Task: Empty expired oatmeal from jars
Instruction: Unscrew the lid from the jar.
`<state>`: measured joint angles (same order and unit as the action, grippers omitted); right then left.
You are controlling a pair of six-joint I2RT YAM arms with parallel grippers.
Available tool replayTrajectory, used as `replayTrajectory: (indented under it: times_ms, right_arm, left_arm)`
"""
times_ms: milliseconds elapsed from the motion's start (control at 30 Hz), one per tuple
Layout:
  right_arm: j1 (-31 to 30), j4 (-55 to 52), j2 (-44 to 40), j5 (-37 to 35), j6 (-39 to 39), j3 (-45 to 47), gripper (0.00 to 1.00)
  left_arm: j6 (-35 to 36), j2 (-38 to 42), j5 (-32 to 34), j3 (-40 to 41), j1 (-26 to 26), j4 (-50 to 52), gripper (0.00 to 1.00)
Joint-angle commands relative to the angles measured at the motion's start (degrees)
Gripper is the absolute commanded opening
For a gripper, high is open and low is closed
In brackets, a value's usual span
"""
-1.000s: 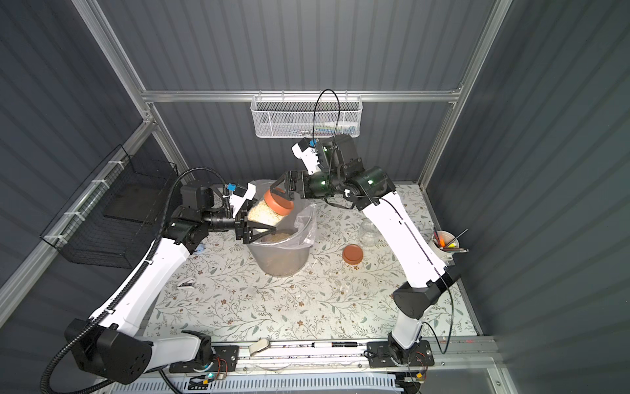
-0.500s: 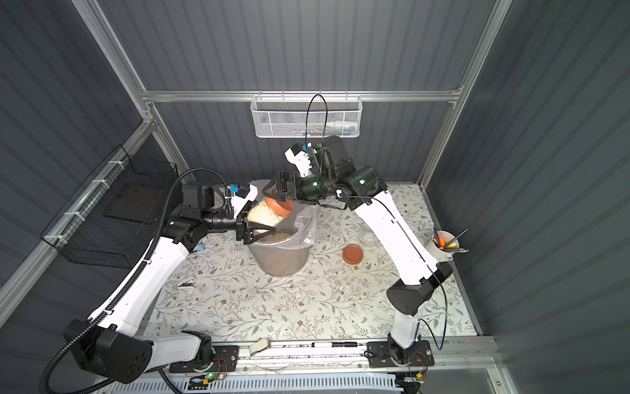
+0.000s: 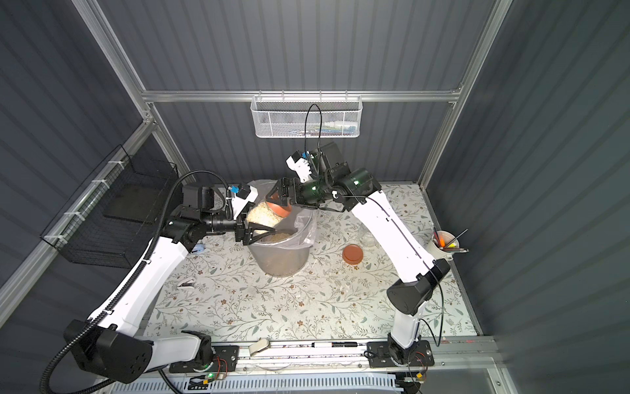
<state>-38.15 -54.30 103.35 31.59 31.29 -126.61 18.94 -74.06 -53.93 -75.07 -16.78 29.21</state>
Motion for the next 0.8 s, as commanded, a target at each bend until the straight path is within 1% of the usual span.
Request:
replayTrajectory:
  times_ms: [0,133,233,300,400,533,633,767]
  right_arm:
    - [0.7,-1.8,0.1,-1.8,-1.0,0.7,0.93]
    - [1.1,-0.9,0.2,-1.1,-0.7,0.5,0.91]
    - [1.1,-0.7,0.6,-0.4,-1.1,-0.1,0.84]
    - [1.1,-1.3,0.8,0.2,-2.8,-0.1,0.75]
    - [1.1,-2.8,0.9,0.9,-5.8,0.0,0.67]
    - [1.1,-4.8,0.3,0.7,-10.3,0.0,0.6]
    - [1.1,-5.8,-1.4,-0.4,-16.1,1.4,0.58]
    - [1.1,-6.4,-4.4,-2.5,-29.6,4.8,0.56]
  left_arm:
    - [1.0,2.6,-3.8,-3.2,0.0,-5.0,0.0]
    - [0.9,2.5,-4.2,-3.1,0.0,-5.5,0.0]
    - [1.0,2.5,-4.1,-3.3,0.0,-5.2,0.0]
    - [1.2,2.5,-3.7,-3.1,0.0,-5.1,0.0]
    - [1.0,2.4,-3.9,-3.3,0.0,-5.1,0.0]
    - [1.0,2.5,-4.1,-3.5,0.0,-5.1,0.0]
    - [1.1,2.6,-4.6,-3.7,0.0,-4.8,0.0]
    - [0.7,2.2,-7.6,-3.9,0.1,-4.7,0.0]
